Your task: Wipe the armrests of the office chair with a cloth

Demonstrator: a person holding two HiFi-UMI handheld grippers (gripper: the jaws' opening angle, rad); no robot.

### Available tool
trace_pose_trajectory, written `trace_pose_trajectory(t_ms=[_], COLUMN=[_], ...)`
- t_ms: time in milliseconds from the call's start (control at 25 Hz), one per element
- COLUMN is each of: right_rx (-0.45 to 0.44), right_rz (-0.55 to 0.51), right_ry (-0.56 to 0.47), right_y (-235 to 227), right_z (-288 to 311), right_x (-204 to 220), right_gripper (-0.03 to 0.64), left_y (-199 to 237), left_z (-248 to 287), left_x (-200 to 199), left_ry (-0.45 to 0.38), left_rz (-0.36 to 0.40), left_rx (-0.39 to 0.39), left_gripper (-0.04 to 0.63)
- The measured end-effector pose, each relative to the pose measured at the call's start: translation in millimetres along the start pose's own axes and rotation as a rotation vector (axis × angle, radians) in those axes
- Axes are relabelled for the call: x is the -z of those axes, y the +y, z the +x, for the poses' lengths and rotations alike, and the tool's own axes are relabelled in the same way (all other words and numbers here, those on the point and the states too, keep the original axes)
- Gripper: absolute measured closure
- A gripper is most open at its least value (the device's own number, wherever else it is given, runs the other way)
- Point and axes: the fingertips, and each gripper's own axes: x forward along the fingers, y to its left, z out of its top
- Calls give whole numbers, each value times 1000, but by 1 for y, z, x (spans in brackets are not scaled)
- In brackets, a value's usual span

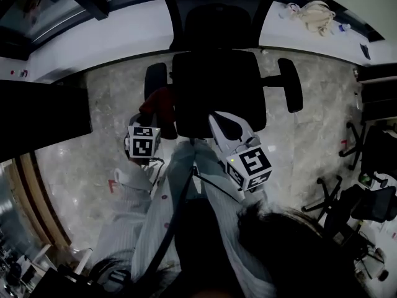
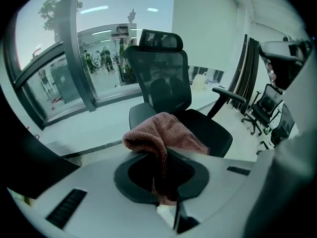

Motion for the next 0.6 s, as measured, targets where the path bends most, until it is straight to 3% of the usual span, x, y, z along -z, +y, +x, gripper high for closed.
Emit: trace_pose_trajectory(t_ms=[160, 240, 320, 440, 600], right_rx=[-13, -15, -13, -9, 16], right_rz=[-16, -25, -40, -77, -140], right_ry=[-1, -1, -9, -53, -166], right_y=[11, 15, 19, 25, 31], right_z=[-3, -3, -5, -14, -33], right_x=[0, 0, -4, -24, -76], right_gripper=[615, 615, 615, 615, 615], left_y=[-8, -7, -9, -23, -41], left_z=[-9, -9, -18, -61, -158], left_x=[13, 9, -7, -64, -152], left_ry=[-5, 2, -44, -255, -582], left_rz=[-14, -2, 3, 10, 31], left_rx=[1, -2, 5, 20, -42], left_gripper=[563, 563, 563, 563, 563])
